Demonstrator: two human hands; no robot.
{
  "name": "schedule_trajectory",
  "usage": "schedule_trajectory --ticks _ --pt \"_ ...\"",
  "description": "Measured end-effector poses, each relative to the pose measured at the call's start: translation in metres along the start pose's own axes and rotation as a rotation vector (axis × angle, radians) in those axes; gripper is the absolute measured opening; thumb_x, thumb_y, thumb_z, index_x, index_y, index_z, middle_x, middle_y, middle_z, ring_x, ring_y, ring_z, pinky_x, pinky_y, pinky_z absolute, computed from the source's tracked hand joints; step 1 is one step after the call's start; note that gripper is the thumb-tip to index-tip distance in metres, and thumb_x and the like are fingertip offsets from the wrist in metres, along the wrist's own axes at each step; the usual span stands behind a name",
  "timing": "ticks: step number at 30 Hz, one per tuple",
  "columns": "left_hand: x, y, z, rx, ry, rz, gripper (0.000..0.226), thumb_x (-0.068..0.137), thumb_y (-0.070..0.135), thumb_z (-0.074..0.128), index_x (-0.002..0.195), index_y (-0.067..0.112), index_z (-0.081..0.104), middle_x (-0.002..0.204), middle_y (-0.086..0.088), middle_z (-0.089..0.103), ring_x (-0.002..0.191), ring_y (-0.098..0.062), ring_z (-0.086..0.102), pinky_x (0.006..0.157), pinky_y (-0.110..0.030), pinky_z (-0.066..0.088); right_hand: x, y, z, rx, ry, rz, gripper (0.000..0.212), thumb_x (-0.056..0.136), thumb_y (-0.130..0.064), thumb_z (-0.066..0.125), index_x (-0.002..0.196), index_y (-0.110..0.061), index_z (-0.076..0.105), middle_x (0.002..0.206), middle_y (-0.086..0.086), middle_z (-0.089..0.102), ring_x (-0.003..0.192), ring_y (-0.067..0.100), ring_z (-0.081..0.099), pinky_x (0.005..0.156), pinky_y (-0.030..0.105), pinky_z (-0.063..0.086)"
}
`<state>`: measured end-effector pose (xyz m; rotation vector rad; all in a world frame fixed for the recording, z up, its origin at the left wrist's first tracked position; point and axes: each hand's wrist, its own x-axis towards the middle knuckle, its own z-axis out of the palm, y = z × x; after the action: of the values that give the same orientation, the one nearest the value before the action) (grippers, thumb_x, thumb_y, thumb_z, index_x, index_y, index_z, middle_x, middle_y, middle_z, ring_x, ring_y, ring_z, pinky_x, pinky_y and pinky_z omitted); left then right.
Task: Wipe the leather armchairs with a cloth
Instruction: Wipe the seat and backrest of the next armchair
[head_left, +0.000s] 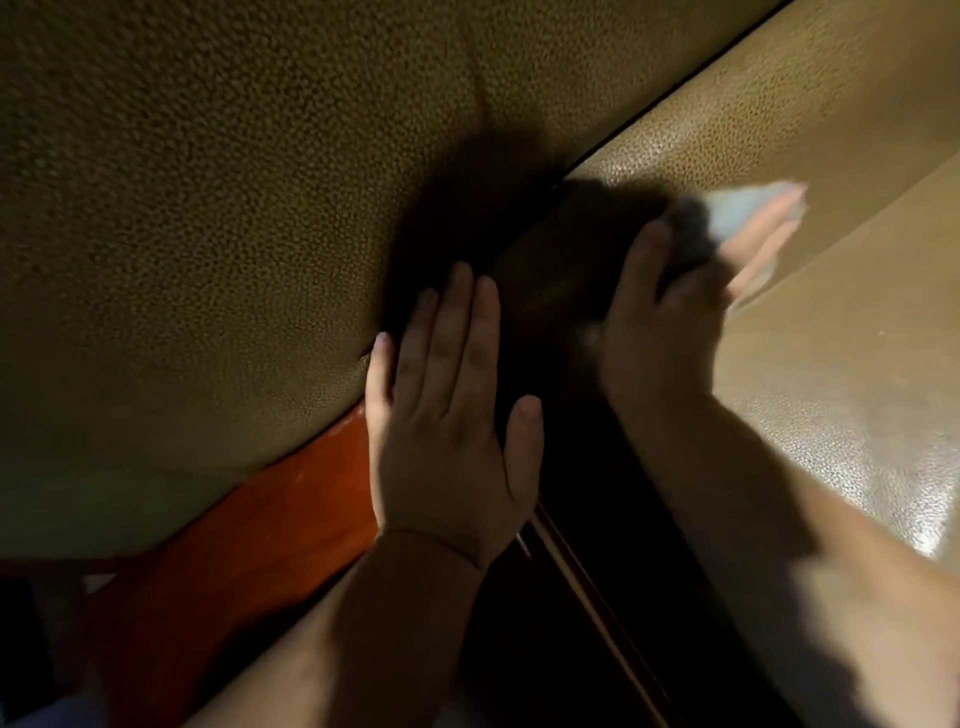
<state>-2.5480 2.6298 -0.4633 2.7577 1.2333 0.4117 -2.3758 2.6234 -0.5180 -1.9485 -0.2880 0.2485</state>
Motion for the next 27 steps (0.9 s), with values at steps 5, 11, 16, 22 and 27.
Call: schedule_trajectory --ticks 5,11,16,22,27 --pt "-0.008 -0.007 0.0 -0.012 -0.011 0.013 0.071 0.103 0.044 0.032 0.166 0.013 0.022 0.173 0.001 0.015 0.16 -0.013 0.01 0.13 -0.047 0.009 -0.017 0.002 0.005 -0.094 0.002 -0.253 0.091 0.102 -0.07 0.027 0.159 0.0 0.026 0.16 0.035 0.029 0.15 0.05 0.027 0.126 0.055 0.019" --pt "0.003 0.001 -0.001 0.02 0.017 -0.001 0.068 0.106 0.045 0.027 0.167 0.017 0.017 0.174 -0.002 0.018 0.161 -0.016 0.015 0.129 -0.045 0.008 -0.052 0.094 -0.013 -0.381 -0.356 -0.994 0.06 0.103 -0.049 0.054 0.154 -0.037 0.025 0.164 0.032 0.012 0.148 0.062 0.016 0.114 0.06 0.032" --pt "-0.004 -0.001 0.0 0.012 -0.019 -0.009 0.07 0.105 0.045 0.03 0.167 0.016 0.02 0.175 -0.003 0.018 0.161 -0.023 0.016 0.128 -0.042 0.004 -0.023 0.145 -0.025 -0.405 -0.328 -1.032 0.066 0.091 -0.027 0.077 0.146 -0.036 0.041 0.174 0.013 0.003 0.157 0.046 0.002 0.124 0.061 0.017" --pt "-0.001 -0.001 -0.003 0.034 0.005 -0.014 0.073 0.103 0.046 0.033 0.167 0.016 0.018 0.175 -0.004 0.02 0.162 -0.015 0.008 0.128 -0.043 0.005 -0.062 0.068 -0.012 -0.319 -0.357 -0.514 0.084 0.098 -0.053 0.046 0.159 -0.018 -0.001 0.158 0.048 -0.008 0.148 0.066 -0.009 0.12 0.075 0.004" --pt "-0.001 -0.001 -0.001 0.059 0.003 -0.009 0.071 0.104 0.046 0.031 0.167 0.015 0.021 0.175 -0.004 0.018 0.161 -0.012 0.003 0.128 -0.043 0.005 -0.036 0.041 -0.014 -0.19 -0.261 -0.504 0.085 0.1 -0.065 0.04 0.159 -0.016 0.004 0.161 0.045 -0.002 0.151 0.061 -0.003 0.124 0.068 0.006"
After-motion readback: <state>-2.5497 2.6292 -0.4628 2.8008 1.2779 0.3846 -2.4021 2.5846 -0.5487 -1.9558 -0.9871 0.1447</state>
